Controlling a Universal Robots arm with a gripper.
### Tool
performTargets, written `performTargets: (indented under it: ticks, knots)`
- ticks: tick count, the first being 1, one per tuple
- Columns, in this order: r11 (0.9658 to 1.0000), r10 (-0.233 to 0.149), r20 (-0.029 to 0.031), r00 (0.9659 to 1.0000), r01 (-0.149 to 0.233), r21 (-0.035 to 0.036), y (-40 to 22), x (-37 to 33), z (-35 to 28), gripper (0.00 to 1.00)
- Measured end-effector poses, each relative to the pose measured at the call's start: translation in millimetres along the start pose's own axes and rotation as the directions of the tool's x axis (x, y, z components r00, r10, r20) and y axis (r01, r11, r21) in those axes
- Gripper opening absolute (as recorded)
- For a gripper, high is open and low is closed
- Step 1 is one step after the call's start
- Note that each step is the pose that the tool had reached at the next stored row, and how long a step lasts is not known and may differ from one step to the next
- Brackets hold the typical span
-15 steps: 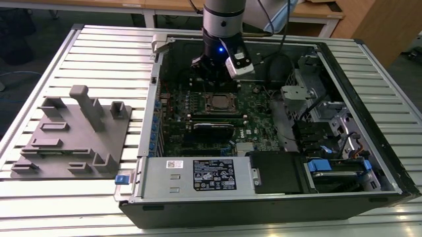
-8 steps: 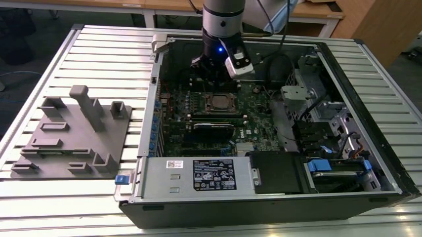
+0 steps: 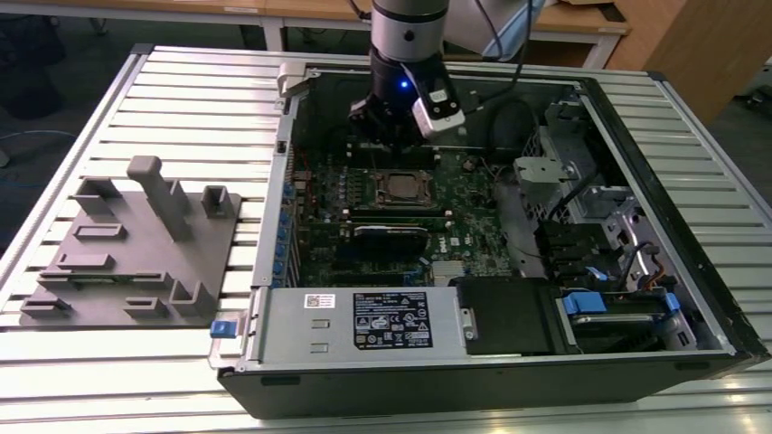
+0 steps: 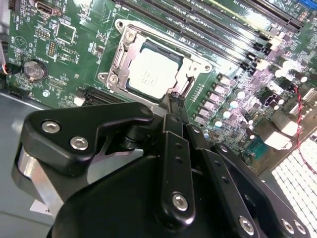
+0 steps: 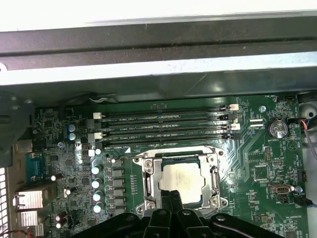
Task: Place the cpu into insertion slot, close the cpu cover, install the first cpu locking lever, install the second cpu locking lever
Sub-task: 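Install the first cpu locking lever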
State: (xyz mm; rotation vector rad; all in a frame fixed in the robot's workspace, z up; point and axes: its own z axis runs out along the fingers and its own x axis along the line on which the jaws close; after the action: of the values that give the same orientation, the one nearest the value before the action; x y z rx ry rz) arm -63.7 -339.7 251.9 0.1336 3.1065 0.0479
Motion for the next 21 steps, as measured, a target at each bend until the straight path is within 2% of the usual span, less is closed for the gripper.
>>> performTargets:
  ticks: [7, 12, 15, 21]
  knots:
    - [1.0, 0.0, 0.0, 1.0, 0.0, 0.0001, 0.0, 0.7, -0.4, 0.11]
    - [1.0, 0.0, 0.0032, 1.0, 0.0, -0.0002, -0.7, 8.2, -0.4, 0.11]
    - [1.0, 0.0, 0.0075, 1.0, 0.0, -0.0007, -1.5, 17.5, -0.4, 0.11]
    - [1.0, 0.0, 0.0077, 1.0, 0.0, -0.0006, -1.5, 17.9, -2.5, 0.11]
